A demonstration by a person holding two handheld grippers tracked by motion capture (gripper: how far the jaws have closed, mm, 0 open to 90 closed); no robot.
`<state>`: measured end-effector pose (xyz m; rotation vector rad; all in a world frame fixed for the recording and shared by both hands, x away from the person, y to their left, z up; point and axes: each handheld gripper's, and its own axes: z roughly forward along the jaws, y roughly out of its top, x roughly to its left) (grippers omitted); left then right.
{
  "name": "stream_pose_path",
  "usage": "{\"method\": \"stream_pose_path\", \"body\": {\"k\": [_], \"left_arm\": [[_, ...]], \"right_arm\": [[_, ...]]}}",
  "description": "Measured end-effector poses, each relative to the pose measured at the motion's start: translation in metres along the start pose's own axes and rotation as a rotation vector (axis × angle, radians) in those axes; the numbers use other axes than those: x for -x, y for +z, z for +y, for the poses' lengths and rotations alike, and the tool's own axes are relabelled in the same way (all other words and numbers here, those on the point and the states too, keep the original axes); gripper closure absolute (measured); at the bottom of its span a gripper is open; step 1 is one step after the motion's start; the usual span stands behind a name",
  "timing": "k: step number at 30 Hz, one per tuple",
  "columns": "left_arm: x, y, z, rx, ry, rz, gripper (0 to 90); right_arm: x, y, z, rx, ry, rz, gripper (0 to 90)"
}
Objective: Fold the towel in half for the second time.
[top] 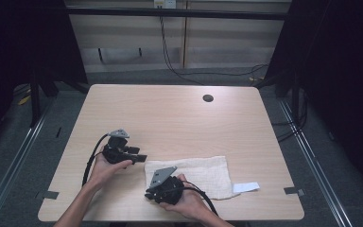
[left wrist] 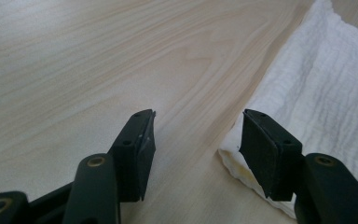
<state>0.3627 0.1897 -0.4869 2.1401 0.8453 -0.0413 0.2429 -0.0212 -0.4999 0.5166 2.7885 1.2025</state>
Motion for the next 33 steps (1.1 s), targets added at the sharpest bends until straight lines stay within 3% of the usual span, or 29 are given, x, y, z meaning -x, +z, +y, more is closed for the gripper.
{"method": "stream_pose_path", "body": {"k": [3, 9, 13, 18, 19, 22, 27, 33], "left_arm": [[0.003, 0.005, -0.001, -0.027, 0.036, -0.045, 55.6], [0.007, 0.014, 0.000, -0.069, 0.035, -0.076, 53.3], [0.009, 0.018, -0.001, -0.093, 0.054, -0.099, 59.2], [0.010, 0.018, -0.002, -0.098, 0.061, -0.101, 61.9], [0.011, 0.019, -0.002, -0.099, 0.068, -0.116, 62.4], [0.017, 0.021, -0.001, -0.115, 0.115, -0.099, 64.9], [0.025, 0.024, 0.000, -0.144, 0.161, -0.099, 81.3], [0.022, 0.024, 0.000, -0.136, 0.122, -0.102, 85.4]], "right_arm": [[0.003, 0.000, 0.000, -0.001, 0.020, 0.016, 83.6], [0.006, 0.000, -0.001, 0.004, 0.048, 0.036, 83.9], [0.008, 0.000, -0.001, 0.003, 0.067, 0.050, 83.9], [0.008, 0.000, -0.001, 0.003, 0.063, 0.049, 84.0], [0.008, 0.000, -0.001, 0.004, 0.059, 0.049, 84.0], [0.008, 0.000, 0.002, -0.012, 0.064, 0.051, 84.2], [0.011, 0.000, 0.002, -0.019, 0.070, 0.065, 84.6], [0.011, 0.000, 0.002, -0.017, 0.074, 0.067, 85.5]]}}
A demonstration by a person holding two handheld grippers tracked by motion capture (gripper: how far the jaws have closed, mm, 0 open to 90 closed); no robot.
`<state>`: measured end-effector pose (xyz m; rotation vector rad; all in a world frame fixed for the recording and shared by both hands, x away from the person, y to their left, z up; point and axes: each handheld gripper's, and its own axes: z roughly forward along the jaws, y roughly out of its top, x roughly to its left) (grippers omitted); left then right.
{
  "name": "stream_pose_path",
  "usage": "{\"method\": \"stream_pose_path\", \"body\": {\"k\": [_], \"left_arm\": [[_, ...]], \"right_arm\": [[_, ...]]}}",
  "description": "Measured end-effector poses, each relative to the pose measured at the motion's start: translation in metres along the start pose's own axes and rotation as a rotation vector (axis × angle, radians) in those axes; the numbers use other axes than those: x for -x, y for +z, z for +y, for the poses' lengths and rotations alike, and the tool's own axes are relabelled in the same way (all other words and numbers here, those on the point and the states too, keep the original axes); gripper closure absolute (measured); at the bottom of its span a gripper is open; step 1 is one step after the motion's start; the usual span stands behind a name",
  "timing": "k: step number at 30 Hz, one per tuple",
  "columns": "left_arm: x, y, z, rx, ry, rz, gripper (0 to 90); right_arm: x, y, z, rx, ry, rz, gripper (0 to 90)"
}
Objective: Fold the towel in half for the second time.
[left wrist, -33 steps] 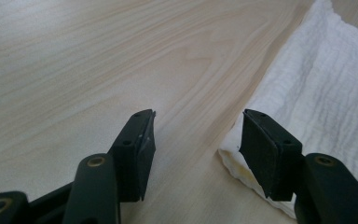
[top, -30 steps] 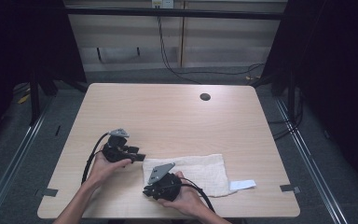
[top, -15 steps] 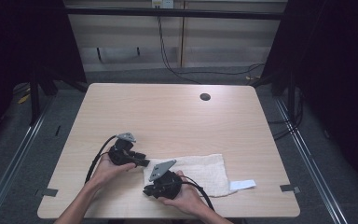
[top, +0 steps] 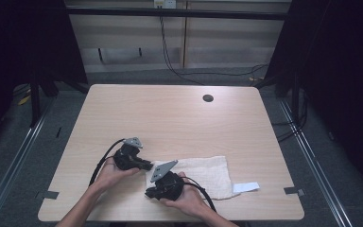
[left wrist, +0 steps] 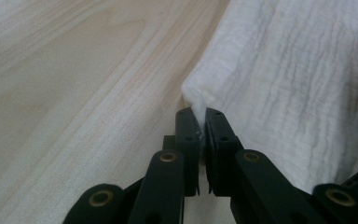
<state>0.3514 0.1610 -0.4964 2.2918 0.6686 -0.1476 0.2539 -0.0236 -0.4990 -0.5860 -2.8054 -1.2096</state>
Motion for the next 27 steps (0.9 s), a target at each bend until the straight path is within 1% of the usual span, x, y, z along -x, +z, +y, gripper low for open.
{"method": "stream_pose_path", "body": {"k": [1, 2, 3, 4, 6, 7, 9, 16, 17, 18, 21, 23, 24, 25, 26, 27], "left_arm": [[-0.001, 0.000, 0.000, 0.008, -0.010, -0.018, 85.5], [-0.003, -0.001, 0.000, 0.013, -0.019, -0.020, 85.5], [-0.003, -0.001, 0.000, 0.013, -0.019, -0.020, 85.4], [-0.004, -0.003, -0.001, 0.033, -0.037, -0.026, 85.5], [-0.005, -0.005, 0.000, 0.042, -0.043, -0.035, 85.5], [-0.004, -0.006, 0.000, 0.045, -0.044, -0.015, 85.5], [-0.005, -0.008, 0.000, 0.061, -0.050, -0.032, 85.5], [-0.006, -0.008, 0.000, 0.071, -0.070, -0.031, 85.4], [-0.007, -0.009, 0.000, 0.072, -0.078, -0.040, 85.4], [-0.007, -0.009, 0.000, 0.078, -0.082, -0.041, 85.4], [-0.007, -0.011, -0.001, 0.088, -0.081, -0.040, 85.3], [-0.006, -0.012, -0.001, 0.087, -0.076, -0.019, 85.2], [-0.005, -0.013, -0.001, 0.091, -0.084, -0.002, 85.2], [-0.005, -0.013, -0.001, 0.091, -0.084, -0.002, 85.2], [-0.006, -0.014, -0.001, 0.094, -0.085, -0.004, 85.2], [-0.006, -0.015, -0.001, 0.105, -0.086, -0.010, 85.2]], "right_arm": [[-0.001, 0.000, 0.000, 0.001, 0.006, -0.002, 85.5], [-0.001, 0.000, 0.000, 0.001, 0.009, -0.003, 85.6], [-0.001, 0.000, 0.000, 0.001, 0.009, -0.003, 85.6], [-0.001, 0.000, 0.000, 0.005, 0.008, -0.004, 85.7], [0.000, -0.001, 0.000, 0.003, 0.005, -0.004, 85.7], [0.001, -0.003, 0.000, 0.014, 0.015, -0.005, 85.7], [0.001, -0.005, 0.001, 0.012, 0.022, -0.004, 85.7], [0.001, -0.006, 0.001, 0.018, 0.021, -0.011, 85.7], [0.001, -0.006, 0.001, 0.020, 0.027, -0.007, 85.7], [0.001, -0.007, 0.002, 0.031, 0.035, 0.000, 85.7], [0.002, -0.010, 0.003, 0.040, 0.041, 0.001, 85.7], [0.002, -0.012, 0.004, 0.051, 0.049, 0.006, 85.7], [0.001, -0.013, 0.004, 0.057, 0.046, -0.001, 85.7], [0.001, -0.013, 0.004, 0.057, 0.046, -0.001, 85.7], [0.001, -0.014, 0.005, 0.060, 0.057, 0.002, 85.7], [0.001, -0.014, 0.005, 0.066, 0.054, 0.001, 85.7]]}}
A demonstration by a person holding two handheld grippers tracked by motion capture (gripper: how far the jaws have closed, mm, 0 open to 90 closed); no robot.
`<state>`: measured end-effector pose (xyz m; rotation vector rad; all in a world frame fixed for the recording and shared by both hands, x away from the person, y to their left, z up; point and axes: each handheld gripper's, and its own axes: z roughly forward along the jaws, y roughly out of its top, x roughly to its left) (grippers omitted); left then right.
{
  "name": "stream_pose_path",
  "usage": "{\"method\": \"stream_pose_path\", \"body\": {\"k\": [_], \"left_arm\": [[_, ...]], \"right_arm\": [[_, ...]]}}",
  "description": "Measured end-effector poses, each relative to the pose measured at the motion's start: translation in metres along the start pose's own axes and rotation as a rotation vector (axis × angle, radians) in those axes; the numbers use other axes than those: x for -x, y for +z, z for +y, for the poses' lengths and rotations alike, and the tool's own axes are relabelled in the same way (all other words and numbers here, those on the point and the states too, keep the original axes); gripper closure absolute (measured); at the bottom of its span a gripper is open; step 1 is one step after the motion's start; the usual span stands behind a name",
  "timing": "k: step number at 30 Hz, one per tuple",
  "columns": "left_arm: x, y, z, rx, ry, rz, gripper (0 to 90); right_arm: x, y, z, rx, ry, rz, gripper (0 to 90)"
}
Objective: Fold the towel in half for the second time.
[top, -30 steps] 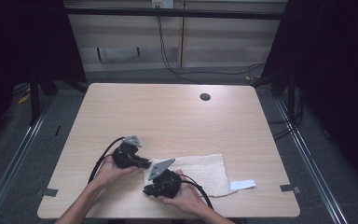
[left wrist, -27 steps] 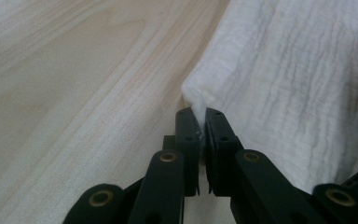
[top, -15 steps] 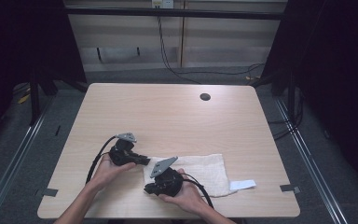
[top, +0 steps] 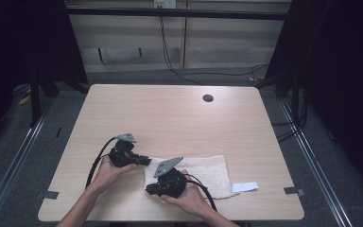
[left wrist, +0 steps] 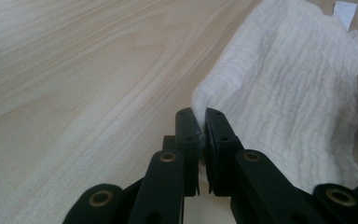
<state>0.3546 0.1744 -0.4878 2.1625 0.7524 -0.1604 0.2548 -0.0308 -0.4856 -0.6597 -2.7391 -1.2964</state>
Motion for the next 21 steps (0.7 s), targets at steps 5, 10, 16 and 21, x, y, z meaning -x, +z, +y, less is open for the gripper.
{"method": "stream_pose_path", "body": {"k": [5, 10, 16, 21], "left_arm": [[-0.002, -0.005, 0.001, 0.020, -0.014, -0.016, 85.2], [0.000, -0.013, 0.004, 0.045, -0.028, -0.042, 85.2], [0.004, -0.019, 0.006, 0.052, -0.014, -0.020, 85.2], [0.005, -0.028, 0.006, 0.056, -0.032, -0.005, 85.2]], "right_arm": [[-0.002, 0.000, 0.002, 0.011, 0.006, -0.002, 85.7], [-0.004, -0.002, 0.005, 0.021, 0.020, 0.003, 85.7], [-0.008, -0.007, 0.011, 0.048, 0.017, 0.009, 85.8], [-0.010, -0.014, 0.021, 0.074, 0.017, 0.011, 85.8]]}}
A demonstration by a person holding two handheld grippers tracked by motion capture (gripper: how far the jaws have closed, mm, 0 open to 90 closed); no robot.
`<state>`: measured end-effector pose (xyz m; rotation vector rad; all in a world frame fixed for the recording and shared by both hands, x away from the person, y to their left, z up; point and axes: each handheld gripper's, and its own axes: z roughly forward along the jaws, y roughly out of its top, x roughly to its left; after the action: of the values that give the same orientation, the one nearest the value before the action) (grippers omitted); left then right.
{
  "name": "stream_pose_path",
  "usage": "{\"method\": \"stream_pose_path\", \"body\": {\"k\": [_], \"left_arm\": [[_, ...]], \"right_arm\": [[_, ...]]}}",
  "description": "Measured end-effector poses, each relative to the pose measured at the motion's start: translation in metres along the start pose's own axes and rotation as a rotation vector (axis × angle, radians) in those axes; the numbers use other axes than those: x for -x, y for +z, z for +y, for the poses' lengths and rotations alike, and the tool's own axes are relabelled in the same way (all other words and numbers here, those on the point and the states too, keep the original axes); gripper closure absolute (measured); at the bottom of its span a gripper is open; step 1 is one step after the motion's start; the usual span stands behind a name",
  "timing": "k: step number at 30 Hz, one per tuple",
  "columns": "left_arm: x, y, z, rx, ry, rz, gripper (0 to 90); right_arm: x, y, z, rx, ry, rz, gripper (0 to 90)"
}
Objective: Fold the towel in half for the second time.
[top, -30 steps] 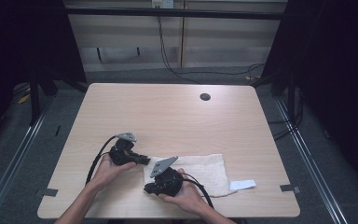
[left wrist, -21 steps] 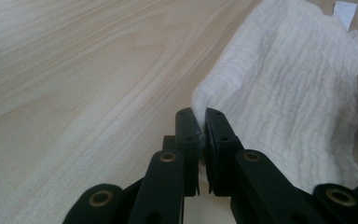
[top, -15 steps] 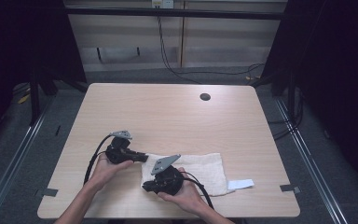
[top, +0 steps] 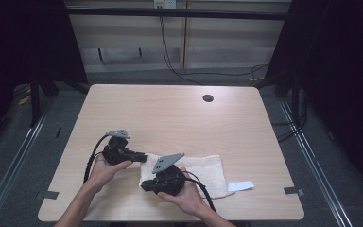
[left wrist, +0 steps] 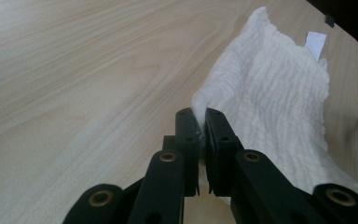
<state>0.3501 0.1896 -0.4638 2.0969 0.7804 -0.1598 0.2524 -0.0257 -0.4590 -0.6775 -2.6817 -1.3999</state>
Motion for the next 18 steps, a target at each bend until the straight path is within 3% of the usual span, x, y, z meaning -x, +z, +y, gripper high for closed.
{"method": "stream_pose_path", "body": {"k": [9, 18], "left_arm": [[-0.004, -0.021, 0.000, 0.042, -0.032, 0.020, 85.2], [0.000, -0.036, 0.013, 0.049, -0.021, 0.033, 85.0]], "right_arm": [[-0.006, -0.004, 0.021, 0.038, -0.024, -0.006, 85.8], [-0.012, -0.004, 0.040, 0.066, -0.054, -0.008, 85.9]]}}
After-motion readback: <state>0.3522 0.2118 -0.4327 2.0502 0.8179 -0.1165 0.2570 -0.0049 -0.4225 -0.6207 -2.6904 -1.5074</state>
